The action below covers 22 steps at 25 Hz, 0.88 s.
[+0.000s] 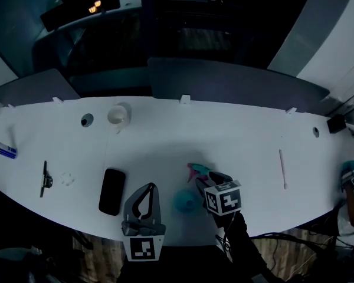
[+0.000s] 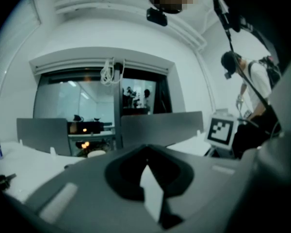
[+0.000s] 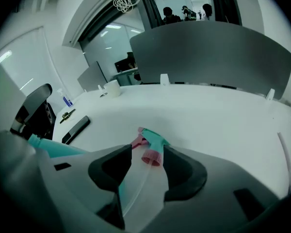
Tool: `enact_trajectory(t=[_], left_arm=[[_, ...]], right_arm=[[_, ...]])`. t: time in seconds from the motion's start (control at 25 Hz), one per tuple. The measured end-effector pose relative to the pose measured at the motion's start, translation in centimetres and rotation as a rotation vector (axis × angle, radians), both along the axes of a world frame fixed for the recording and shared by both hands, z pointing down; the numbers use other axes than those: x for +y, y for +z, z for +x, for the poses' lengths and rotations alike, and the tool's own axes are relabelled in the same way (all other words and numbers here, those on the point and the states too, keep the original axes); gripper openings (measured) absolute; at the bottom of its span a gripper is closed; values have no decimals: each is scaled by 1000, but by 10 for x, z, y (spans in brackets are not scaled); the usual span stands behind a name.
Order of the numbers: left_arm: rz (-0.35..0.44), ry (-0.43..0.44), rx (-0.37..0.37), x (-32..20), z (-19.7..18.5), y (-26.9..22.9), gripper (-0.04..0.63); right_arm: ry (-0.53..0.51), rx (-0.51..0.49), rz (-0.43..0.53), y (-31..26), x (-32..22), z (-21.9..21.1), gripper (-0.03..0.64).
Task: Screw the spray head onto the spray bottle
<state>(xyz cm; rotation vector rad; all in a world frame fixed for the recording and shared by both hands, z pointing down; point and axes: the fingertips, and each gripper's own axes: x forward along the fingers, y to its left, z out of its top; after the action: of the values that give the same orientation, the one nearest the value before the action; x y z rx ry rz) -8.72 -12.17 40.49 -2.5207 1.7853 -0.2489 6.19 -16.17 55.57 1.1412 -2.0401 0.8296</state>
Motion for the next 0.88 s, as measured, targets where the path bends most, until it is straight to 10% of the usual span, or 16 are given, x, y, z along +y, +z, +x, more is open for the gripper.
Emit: enact_trajectory(t=[0.36, 0.88], left_arm=[[-39, -15, 16, -12, -10, 8, 6], [-26, 38, 14, -13, 1, 6, 6]], right_arm=[[-65, 116, -40, 20, 1, 6, 144], [-571, 120, -118, 21, 67, 24, 143]])
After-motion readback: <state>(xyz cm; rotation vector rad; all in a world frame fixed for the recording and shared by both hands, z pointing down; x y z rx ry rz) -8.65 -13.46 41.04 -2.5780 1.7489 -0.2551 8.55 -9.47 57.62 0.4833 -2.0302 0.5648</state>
